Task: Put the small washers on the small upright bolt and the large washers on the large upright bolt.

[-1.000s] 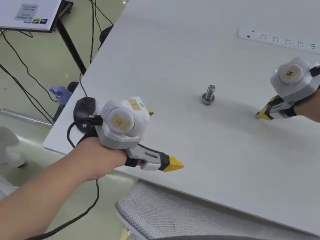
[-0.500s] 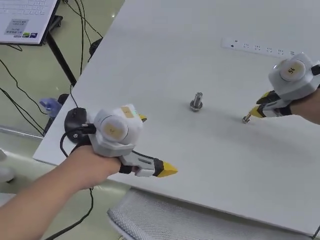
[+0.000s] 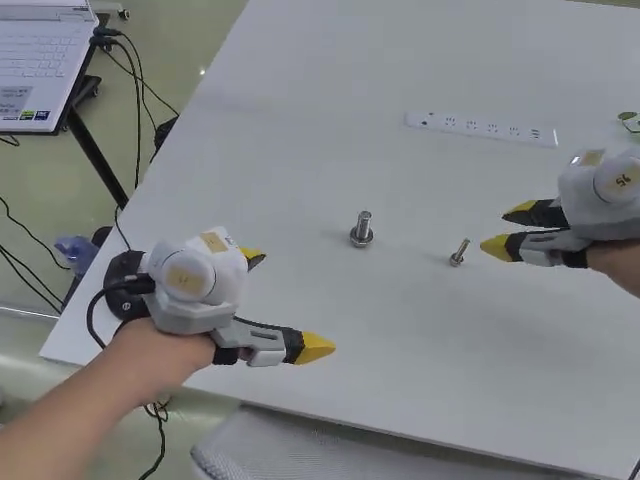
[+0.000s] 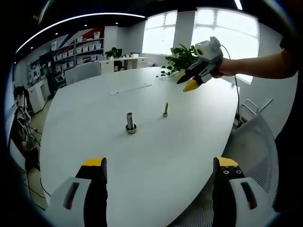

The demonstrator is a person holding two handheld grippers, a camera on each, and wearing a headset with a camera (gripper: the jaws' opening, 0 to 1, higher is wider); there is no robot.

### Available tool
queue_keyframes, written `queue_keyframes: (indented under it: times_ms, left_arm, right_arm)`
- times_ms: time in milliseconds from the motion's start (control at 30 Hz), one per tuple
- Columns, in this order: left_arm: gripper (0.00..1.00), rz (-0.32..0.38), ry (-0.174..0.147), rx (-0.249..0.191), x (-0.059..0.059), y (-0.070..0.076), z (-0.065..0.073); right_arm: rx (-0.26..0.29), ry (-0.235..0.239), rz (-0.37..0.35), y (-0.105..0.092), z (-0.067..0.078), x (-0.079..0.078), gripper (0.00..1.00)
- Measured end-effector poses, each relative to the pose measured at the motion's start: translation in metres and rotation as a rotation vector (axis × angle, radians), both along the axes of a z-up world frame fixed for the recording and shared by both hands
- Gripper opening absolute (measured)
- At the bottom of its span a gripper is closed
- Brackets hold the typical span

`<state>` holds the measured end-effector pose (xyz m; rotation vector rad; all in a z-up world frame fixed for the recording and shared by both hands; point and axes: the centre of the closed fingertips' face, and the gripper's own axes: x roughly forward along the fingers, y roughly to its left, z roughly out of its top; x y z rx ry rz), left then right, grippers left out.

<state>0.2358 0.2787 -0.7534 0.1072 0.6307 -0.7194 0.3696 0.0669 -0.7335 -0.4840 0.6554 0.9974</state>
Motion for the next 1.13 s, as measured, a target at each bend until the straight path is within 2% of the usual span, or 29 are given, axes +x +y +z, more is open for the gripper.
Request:
queue_keyframes:
  times_ms: [33,133,233,367,467,500,700,867,1067,1133]
  left_arm:
    - [0.93,0.001,0.000,0.000,0.000,0.000,0.001]
    - [0.93,0.010,-0.005,-0.008,-0.001,0.000,0.002]
    - [0.93,0.018,-0.007,-0.015,-0.002,0.000,0.004]
    - [0.94,0.041,-0.017,-0.039,-0.004,0.002,0.008]
    - [0.95,0.052,-0.027,-0.048,-0.005,0.004,0.010]
    - [0.95,0.055,-0.029,-0.054,-0.007,0.004,0.012]
    - [0.95,0.062,-0.033,-0.057,-0.012,0.005,0.015]
    - [0.95,0.071,-0.037,-0.059,-0.018,0.007,0.017]
    - [0.95,0.080,-0.041,-0.070,-0.023,0.005,0.017]
    - [0.95,0.075,-0.048,-0.069,-0.027,0.003,0.015]
  right_arm:
    - [0.028,-0.012,-0.008,-0.001,0.006,-0.003,0.37]
    - [0.064,-0.026,-0.021,-0.004,0.017,-0.012,0.41]
    - [0.129,-0.021,-0.051,-0.007,0.026,-0.023,0.43]
    - [0.148,-0.009,-0.075,-0.014,0.025,-0.036,0.46]
    - [0.191,-0.011,-0.106,-0.018,0.027,-0.046,0.50]
    - [0.222,-0.003,-0.118,-0.018,0.028,-0.051,0.51]
    - [0.211,0.006,-0.113,-0.023,0.016,-0.076,0.56]
    - [0.293,0.005,-0.160,-0.022,0.020,-0.087,0.68]
    - [0.303,0.029,-0.166,-0.029,0.014,-0.104,0.72]
    - [0.309,0.018,-0.171,-0.032,0.014,-0.108,0.73]
